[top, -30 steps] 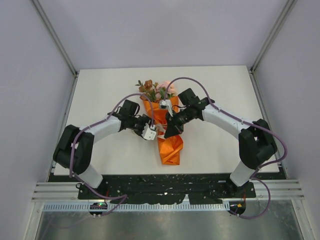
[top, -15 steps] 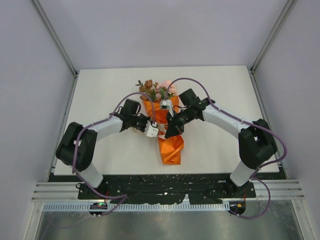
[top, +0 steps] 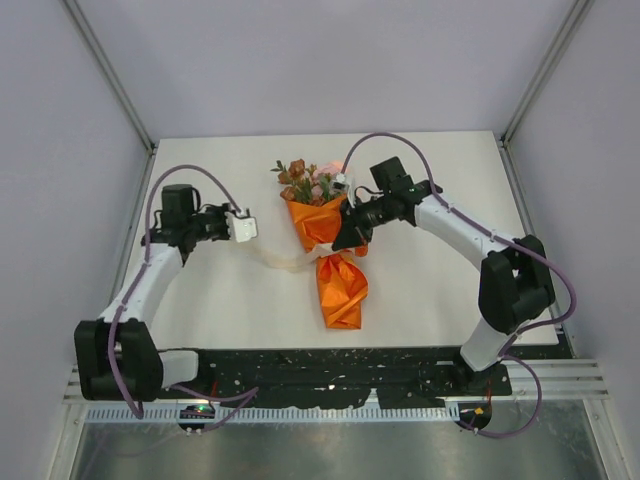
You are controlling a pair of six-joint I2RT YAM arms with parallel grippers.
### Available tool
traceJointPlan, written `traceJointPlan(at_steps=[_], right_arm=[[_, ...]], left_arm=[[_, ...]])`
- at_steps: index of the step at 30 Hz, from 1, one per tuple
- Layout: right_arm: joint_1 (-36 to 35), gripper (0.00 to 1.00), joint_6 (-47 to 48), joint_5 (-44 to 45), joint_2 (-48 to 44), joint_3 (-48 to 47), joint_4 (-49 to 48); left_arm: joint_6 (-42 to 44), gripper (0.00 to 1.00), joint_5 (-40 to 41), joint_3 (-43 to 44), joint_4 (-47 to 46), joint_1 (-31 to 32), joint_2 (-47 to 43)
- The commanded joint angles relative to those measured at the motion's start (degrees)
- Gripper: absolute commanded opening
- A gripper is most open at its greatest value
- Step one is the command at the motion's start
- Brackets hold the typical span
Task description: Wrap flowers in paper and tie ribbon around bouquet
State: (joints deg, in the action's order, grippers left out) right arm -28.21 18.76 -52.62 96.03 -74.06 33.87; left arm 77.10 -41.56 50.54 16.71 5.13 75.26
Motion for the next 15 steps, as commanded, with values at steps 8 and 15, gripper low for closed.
traceJointPlan(at_steps=[8,15], right_arm=[[5.79,0.05,-7.34,1.29,5.13,-9.52,-6.45],[5.79,0.05,-7.52,2.52,6.89,-10.93,-6.97]], left_arm=[[1.56,0.00,-6.16,-1.59,15.89,-25.94,-17.25],[17.09,0.00,-11.87,-0.45,33.79,-38.95,-22.44]])
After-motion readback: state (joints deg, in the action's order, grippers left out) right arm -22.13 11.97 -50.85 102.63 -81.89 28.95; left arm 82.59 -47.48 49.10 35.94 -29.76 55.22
